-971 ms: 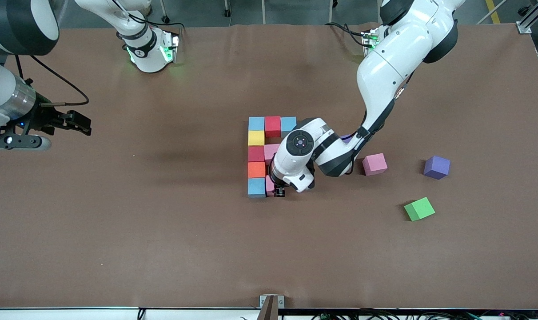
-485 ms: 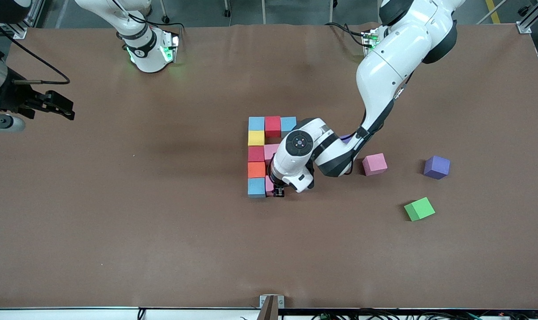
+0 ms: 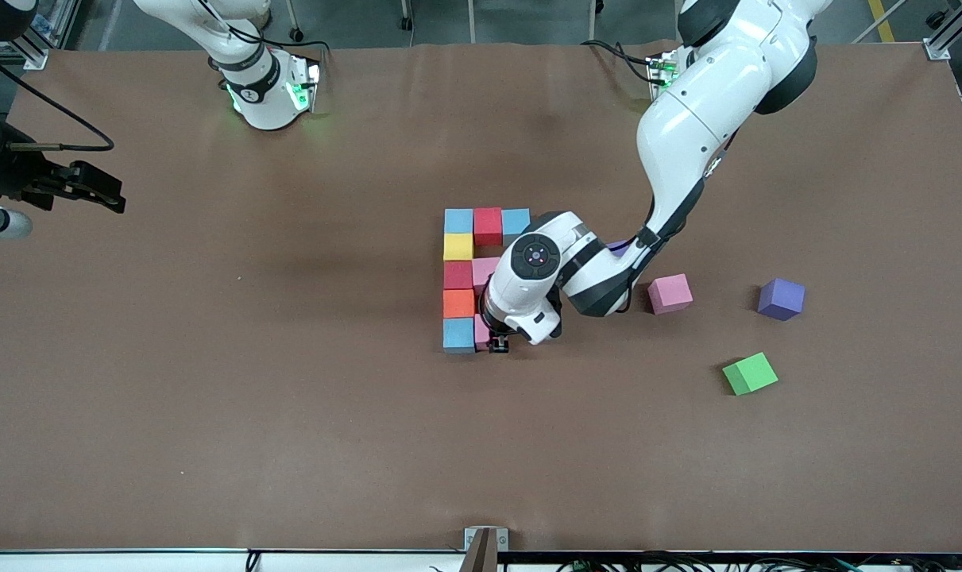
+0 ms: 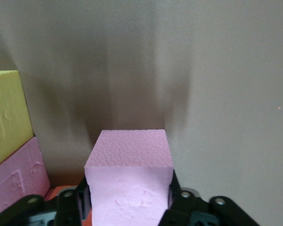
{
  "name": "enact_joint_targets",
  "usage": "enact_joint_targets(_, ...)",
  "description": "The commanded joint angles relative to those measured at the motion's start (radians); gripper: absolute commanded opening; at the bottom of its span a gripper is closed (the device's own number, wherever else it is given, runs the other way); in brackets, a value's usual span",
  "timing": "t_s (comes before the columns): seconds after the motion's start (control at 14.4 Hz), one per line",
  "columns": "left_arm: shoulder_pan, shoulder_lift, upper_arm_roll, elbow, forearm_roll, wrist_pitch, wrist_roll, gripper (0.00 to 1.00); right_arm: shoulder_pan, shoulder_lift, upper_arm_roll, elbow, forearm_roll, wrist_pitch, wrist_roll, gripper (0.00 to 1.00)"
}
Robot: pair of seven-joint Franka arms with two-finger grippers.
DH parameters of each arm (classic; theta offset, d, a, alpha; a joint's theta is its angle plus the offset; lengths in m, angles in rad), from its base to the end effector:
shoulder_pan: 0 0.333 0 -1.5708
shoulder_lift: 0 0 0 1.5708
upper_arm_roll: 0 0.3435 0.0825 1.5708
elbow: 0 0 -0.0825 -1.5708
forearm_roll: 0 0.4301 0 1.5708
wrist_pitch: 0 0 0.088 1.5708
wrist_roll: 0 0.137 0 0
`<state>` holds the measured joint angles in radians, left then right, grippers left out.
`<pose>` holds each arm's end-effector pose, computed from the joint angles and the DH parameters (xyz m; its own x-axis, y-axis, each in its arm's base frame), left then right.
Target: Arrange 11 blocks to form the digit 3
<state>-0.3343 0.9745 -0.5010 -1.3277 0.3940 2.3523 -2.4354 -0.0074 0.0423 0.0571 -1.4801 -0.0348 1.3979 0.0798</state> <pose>0.6222 -0.5301 0.1613 0.0056 0.9819 -0.1893 0.9991 0.0024 0.0423 0.5924 0.0235 0.6292 0.9920 -0.0362 -0.1210 -0.0313 -0.9986 0.0421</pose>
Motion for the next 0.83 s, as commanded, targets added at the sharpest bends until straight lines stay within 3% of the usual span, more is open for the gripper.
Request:
enact_joint_targets(0.0, -0.014, 0.009, 0.016, 0.035, -0.015, -0.008, 0.029, 1.0, -0.013, 0.007, 0.017, 0.021, 0.019, -0.02, 0.014, 1.0)
enact_joint_targets(0.35, 0.029, -0.101, -0.016, 0.012, -0.014, -0.049, 0.035, 1.0, -0.017, 0.004, 0.0, 0.014, 0.075, 0.001, 0.005, 1.0)
enact_joint_targets(0.76, 0.165, -0.243, -0.086, 0.002, -0.014, -0.316, 0.264, 1.0, -0.01, -0.051, -0.002, -0.049, 0.055, 0.042, -0.005, 1.0)
